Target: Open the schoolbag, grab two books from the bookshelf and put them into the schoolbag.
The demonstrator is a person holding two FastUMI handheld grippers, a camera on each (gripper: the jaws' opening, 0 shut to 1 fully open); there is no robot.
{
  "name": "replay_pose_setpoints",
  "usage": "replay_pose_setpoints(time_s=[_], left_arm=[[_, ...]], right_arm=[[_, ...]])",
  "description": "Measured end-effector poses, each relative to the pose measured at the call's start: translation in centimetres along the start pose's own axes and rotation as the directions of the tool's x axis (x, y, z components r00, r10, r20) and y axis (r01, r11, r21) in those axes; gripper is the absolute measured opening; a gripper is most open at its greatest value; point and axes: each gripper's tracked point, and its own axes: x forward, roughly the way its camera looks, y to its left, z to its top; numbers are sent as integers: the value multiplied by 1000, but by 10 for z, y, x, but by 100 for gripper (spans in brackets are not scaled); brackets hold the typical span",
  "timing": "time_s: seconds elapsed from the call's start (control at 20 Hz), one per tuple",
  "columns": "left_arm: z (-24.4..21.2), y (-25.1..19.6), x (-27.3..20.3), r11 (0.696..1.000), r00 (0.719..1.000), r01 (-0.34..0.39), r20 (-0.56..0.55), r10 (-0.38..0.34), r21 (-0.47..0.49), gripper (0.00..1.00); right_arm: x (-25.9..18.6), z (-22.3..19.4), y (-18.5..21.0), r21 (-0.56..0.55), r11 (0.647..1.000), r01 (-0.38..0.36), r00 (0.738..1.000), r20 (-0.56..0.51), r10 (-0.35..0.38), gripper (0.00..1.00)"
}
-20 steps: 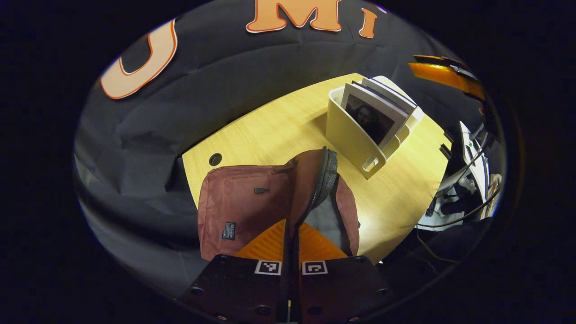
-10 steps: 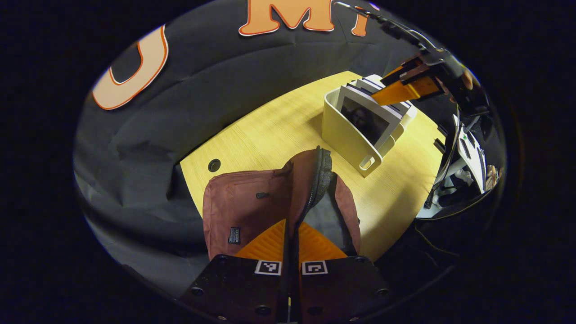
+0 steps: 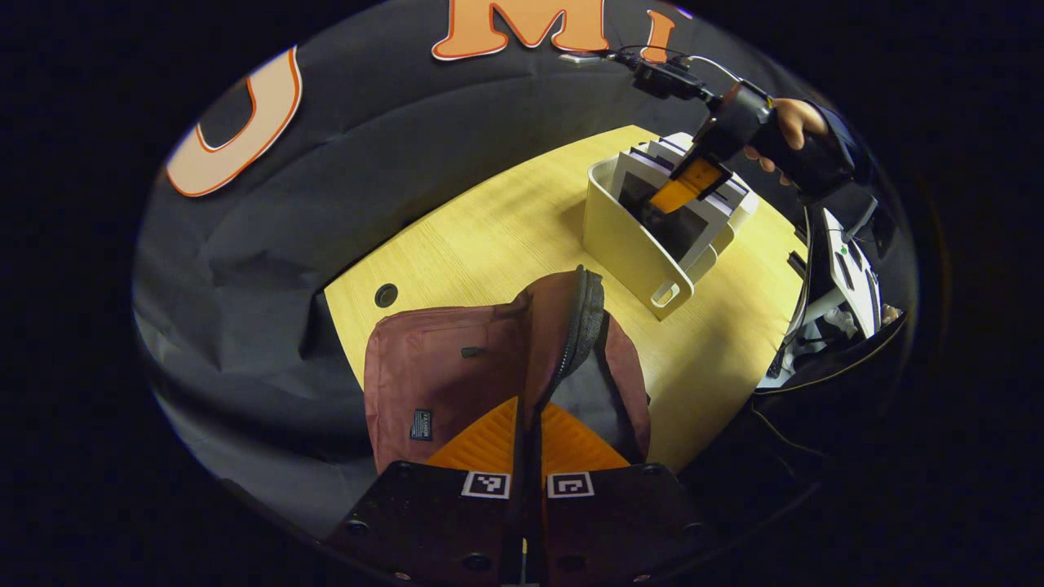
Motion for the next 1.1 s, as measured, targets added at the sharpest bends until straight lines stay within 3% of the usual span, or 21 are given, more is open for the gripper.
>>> replay_pose_setpoints(time_s=[0.1, 0.15, 0.2, 0.3, 0.35, 0.4, 0.6, 1.1], left_arm=[[1, -1, 1, 1000, 1000, 0, 1, 0, -3, 2], [1, 0, 2, 1000, 1000, 0, 1, 0, -5, 2], [0, -1, 1, 1000, 1000, 0, 2, 0, -7, 2], [0, 0, -1, 1000, 1000, -1, 3, 1, -10, 2], [0, 0, -2, 1000, 1000, -1, 3, 1, -10, 2], [-1, 0, -1, 1000, 1000, -3, 5, 3, -8, 2], [-2, 1, 2, 1000, 1000, 1, 10, -1, -3, 2], [-3, -1, 0, 1000, 1000, 15, 24, -15, 18, 2]], right_arm=[[10, -6, 3, 1, 1000, 2, 999, -49, -2, 75], [14, -9, 5, 13, 1000, -2, 997, -74, 3, 60], [18, -12, 6, 23, 1000, -3, 996, -91, 5, 65], [20, -13, 17, 67, 997, -34, 992, -115, 41, 53], [20, -12, 18, 75, 997, -28, 992, -121, 37, 38], [19, -11, 14, 72, 997, -21, 993, -117, 29, 42], [-2, -9, 11, 101, 994, -44, 994, -94, 53, 39], [-105, -17, -20, 192, 976, -100, 994, 70, 88, 37]])
